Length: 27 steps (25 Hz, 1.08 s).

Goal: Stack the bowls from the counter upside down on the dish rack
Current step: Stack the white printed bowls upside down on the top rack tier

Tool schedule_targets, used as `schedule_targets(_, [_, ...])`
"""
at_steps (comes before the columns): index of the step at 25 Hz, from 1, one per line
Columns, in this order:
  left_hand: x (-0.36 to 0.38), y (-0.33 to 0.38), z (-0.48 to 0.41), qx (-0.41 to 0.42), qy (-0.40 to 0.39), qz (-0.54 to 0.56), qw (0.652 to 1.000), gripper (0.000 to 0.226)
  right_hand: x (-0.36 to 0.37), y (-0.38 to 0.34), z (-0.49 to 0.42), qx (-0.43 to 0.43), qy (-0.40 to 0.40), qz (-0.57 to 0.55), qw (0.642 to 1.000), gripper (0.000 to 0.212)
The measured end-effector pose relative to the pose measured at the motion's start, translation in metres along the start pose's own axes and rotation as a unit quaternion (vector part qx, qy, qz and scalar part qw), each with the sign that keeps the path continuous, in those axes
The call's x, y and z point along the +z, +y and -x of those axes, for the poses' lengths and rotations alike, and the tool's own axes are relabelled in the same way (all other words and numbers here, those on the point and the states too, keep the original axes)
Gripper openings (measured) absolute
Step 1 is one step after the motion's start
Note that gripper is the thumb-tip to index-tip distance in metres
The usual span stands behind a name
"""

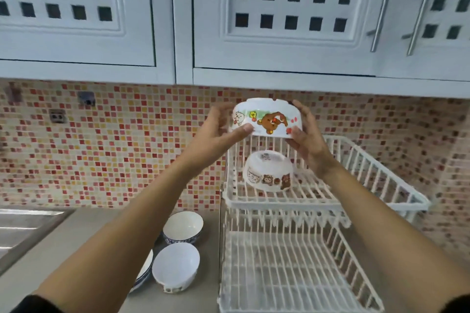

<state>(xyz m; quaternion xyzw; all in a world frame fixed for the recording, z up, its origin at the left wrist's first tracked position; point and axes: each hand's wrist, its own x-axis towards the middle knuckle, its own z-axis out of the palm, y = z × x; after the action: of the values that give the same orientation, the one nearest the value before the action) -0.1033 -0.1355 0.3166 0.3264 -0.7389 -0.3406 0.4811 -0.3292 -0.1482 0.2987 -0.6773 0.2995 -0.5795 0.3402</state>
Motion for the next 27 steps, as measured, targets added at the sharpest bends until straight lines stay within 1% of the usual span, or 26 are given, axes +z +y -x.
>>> schedule_targets(1, [0.005,-0.003,-0.009,-0.018,-0.04,-0.001,0.999,0.076,-0.011,0.003,-0.001,0.001,-0.009,0.004,1.0,0.078])
schedule_targets(2, [0.009,-0.007,-0.018,-0.031,-0.07,0.002,0.997,0.079,-0.021,0.006,-0.003,0.003,-0.019,0.011,1.0,0.08])
schedule_targets(4, [0.018,-0.017,-0.033,-0.039,-0.088,0.017,0.995,0.076,-0.039,0.014,-0.007,0.018,-0.044,0.056,0.997,0.089])
schedule_targets(5, [0.022,-0.021,-0.038,-0.038,-0.084,0.022,0.996,0.073,-0.049,0.017,-0.01,0.03,-0.052,0.115,0.992,0.091])
schedule_targets(7, [0.03,-0.033,-0.049,-0.038,-0.078,0.007,0.996,0.072,-0.066,0.027,-0.015,0.055,-0.051,0.258,0.963,0.094])
schedule_targets(8, [0.033,-0.04,-0.053,-0.04,-0.076,-0.014,0.996,0.072,-0.072,0.032,-0.017,0.06,-0.059,0.295,0.952,0.097])
schedule_targets(12, [0.047,-0.063,-0.07,-0.068,-0.089,-0.115,0.987,0.077,-0.091,0.055,-0.027,0.08,-0.134,0.34,0.927,0.098])
schedule_targets(14, [0.053,-0.074,-0.079,-0.077,-0.088,-0.219,0.969,0.089,-0.098,0.064,-0.034,0.089,-0.169,0.391,0.9,0.097])
schedule_targets(16, [0.059,-0.082,-0.084,-0.086,-0.1,-0.286,0.949,0.1,-0.1,0.073,-0.039,0.079,-0.194,0.436,0.875,0.093])
schedule_targets(18, [0.063,-0.087,-0.087,-0.104,-0.123,-0.308,0.938,0.104,-0.098,0.079,-0.038,0.079,-0.21,0.457,0.861,0.091])
schedule_targets(21, [0.066,-0.088,-0.087,-0.128,-0.153,-0.348,0.916,0.097,-0.096,0.083,-0.034,0.099,-0.232,0.466,0.848,0.087])
schedule_targets(25, [0.071,-0.09,-0.088,-0.141,-0.181,-0.381,0.896,0.092,-0.093,0.083,-0.031,0.124,-0.25,0.484,0.83,0.087])
schedule_targets(27, [0.072,-0.089,-0.086,-0.144,-0.188,-0.398,0.886,0.095,-0.089,0.082,-0.029,0.132,-0.253,0.499,0.818,0.088])
